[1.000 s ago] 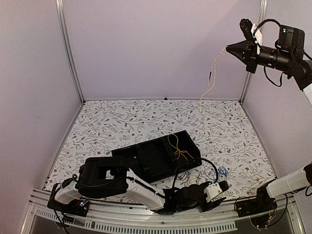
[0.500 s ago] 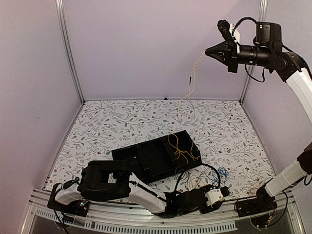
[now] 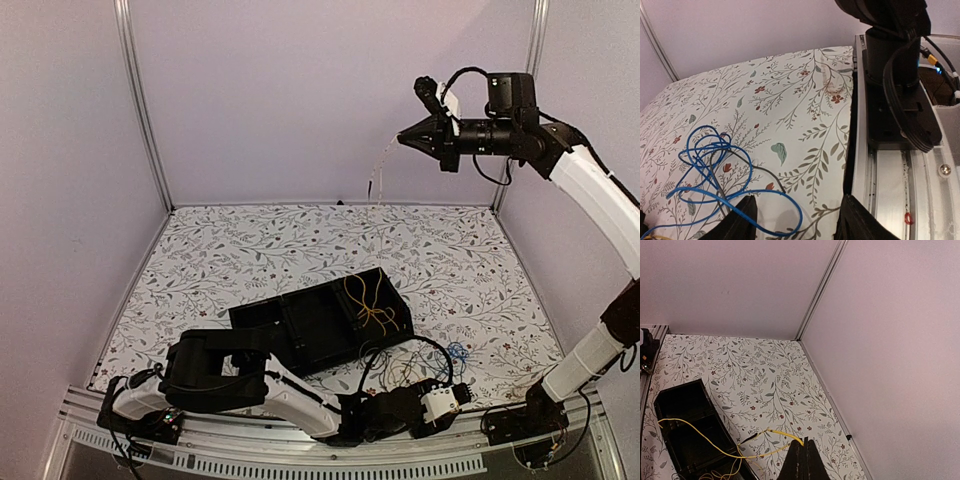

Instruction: Untangle the cables

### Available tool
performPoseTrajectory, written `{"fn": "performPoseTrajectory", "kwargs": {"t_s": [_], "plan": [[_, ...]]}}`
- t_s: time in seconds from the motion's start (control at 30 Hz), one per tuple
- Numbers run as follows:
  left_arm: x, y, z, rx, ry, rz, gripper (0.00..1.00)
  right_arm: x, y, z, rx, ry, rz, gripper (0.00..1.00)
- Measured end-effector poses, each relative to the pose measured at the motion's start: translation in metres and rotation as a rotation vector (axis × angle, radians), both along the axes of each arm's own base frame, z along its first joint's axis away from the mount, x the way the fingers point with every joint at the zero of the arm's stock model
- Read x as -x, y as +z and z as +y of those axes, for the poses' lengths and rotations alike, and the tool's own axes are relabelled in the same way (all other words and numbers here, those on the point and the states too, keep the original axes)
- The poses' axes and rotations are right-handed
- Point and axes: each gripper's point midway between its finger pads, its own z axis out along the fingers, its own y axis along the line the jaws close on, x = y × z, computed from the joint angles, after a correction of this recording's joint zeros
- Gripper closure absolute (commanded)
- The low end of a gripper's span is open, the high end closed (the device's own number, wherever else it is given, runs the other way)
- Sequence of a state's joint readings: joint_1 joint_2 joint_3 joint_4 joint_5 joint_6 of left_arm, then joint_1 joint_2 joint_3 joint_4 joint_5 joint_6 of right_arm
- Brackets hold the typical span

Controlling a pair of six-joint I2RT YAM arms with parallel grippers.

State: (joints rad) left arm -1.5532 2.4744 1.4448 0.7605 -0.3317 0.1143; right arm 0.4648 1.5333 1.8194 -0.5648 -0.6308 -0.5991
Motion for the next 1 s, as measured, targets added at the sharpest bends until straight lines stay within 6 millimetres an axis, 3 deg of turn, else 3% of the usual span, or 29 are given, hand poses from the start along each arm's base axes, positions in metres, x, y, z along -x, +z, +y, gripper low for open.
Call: {"fn": "performPoseTrajectory", "kwargs": {"t_s": [0.13,0.17,0.47,0.67,1.0], "plan": [[0.000,0.000,0.000,0.000,-0.001,-0.006,0.42,-0.009,-0.056,0.004,0.047,-0.003,0.077,1.00],[0.000,0.001,0.000,0.000,-0.002,-0.007,0.42,-0.011,-0.079,0.004,0.072,-0.006,0.116,1.00],[0.000,0.001,0.000,0.001,0.000,-0.010,0.42,0.002,-0.169,0.007,0.188,0.018,0.231,1.00],[0.000,0.001,0.000,0.001,-0.001,-0.013,0.42,0.013,-0.191,0.013,0.228,0.041,0.253,1.00],[-0.001,0.001,0.002,0.008,0.005,-0.014,0.42,0.005,-0.206,0.003,0.305,-0.016,0.234,1.00]]}}
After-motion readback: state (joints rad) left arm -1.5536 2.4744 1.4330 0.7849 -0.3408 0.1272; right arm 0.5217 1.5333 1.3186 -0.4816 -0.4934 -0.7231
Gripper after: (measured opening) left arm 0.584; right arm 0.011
